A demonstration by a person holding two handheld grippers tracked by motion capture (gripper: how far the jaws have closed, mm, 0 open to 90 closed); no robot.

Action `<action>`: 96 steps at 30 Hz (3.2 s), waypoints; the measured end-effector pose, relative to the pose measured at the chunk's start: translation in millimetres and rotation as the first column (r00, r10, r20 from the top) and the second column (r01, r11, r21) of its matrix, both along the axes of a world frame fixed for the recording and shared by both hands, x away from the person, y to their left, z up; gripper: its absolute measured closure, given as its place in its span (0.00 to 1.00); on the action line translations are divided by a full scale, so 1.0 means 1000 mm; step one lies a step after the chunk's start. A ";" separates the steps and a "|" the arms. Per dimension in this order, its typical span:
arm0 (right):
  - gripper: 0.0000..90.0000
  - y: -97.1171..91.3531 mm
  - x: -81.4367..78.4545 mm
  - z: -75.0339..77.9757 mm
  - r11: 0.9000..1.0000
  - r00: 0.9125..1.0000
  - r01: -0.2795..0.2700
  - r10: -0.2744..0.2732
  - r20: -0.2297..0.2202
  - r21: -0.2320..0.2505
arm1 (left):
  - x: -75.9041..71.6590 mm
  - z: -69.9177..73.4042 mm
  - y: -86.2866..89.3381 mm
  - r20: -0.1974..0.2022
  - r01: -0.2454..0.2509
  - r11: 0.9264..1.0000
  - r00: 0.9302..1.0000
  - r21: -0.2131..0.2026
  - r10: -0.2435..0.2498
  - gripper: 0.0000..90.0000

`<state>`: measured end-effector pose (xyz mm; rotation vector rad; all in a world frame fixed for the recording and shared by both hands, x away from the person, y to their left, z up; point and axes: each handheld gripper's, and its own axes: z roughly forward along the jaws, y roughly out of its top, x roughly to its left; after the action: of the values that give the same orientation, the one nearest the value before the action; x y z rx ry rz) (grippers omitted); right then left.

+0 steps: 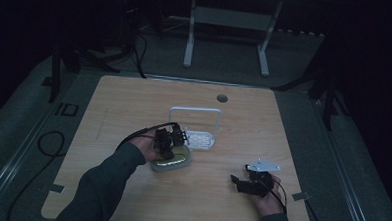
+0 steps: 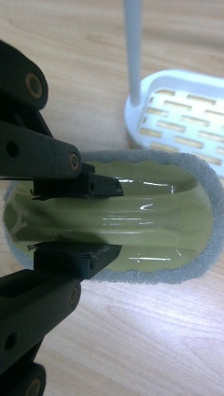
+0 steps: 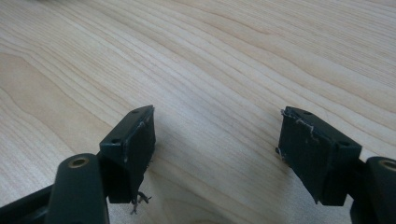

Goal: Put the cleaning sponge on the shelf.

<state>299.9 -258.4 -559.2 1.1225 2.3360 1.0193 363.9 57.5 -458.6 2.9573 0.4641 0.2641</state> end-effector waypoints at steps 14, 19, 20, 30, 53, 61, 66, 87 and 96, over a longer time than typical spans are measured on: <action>0.30 0.000 0.000 0.000 1.000 1.000 0.000 0.000 0.000 0.000 | 0.001 0.002 -0.014 0.061 0.073 0.997 0.995 -0.003 -0.073 0.79; 0.30 0.000 0.000 0.000 1.000 1.000 0.000 0.000 0.000 0.000 | 0.002 0.003 -0.018 0.070 0.082 0.997 0.994 -0.001 -0.081 0.79; 0.30 0.000 0.000 0.000 1.000 1.000 0.000 0.000 0.000 0.000 | 0.002 0.003 -0.019 0.073 0.082 0.997 0.994 -0.001 -0.082 0.79; 0.30 0.000 0.000 0.000 1.000 1.000 0.000 0.000 0.000 0.000 | 0.004 0.006 -0.026 0.091 0.123 0.992 0.988 0.006 -0.123 0.79; 0.30 0.000 0.000 0.000 1.000 1.000 0.000 0.000 0.000 0.000 | 0.011 0.006 -0.035 0.150 0.152 0.988 0.977 -0.009 -0.149 0.79; 0.30 0.000 0.000 0.000 1.000 1.000 0.000 0.000 0.000 0.000 | 0.014 0.003 -0.039 0.161 0.169 0.985 0.973 -0.019 -0.164 0.79; 0.30 0.000 0.000 0.000 1.000 1.000 0.000 0.000 0.000 0.000 | 0.017 0.003 -0.038 0.171 0.178 0.984 0.970 -0.025 -0.171 0.79; 0.30 0.000 0.000 0.000 1.000 1.000 0.001 -0.001 -0.002 0.001 | 0.021 0.003 -0.039 0.204 0.239 0.969 0.953 -0.054 -0.224 0.79; 0.30 0.000 0.000 0.000 1.000 1.000 0.001 -0.001 -0.002 0.001 | 0.023 0.003 -0.039 0.217 0.254 0.965 0.948 -0.069 -0.234 0.79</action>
<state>299.8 -258.3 -559.2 1.1255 2.3365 1.0191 387.0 18.1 -455.7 2.8133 0.0797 0.4994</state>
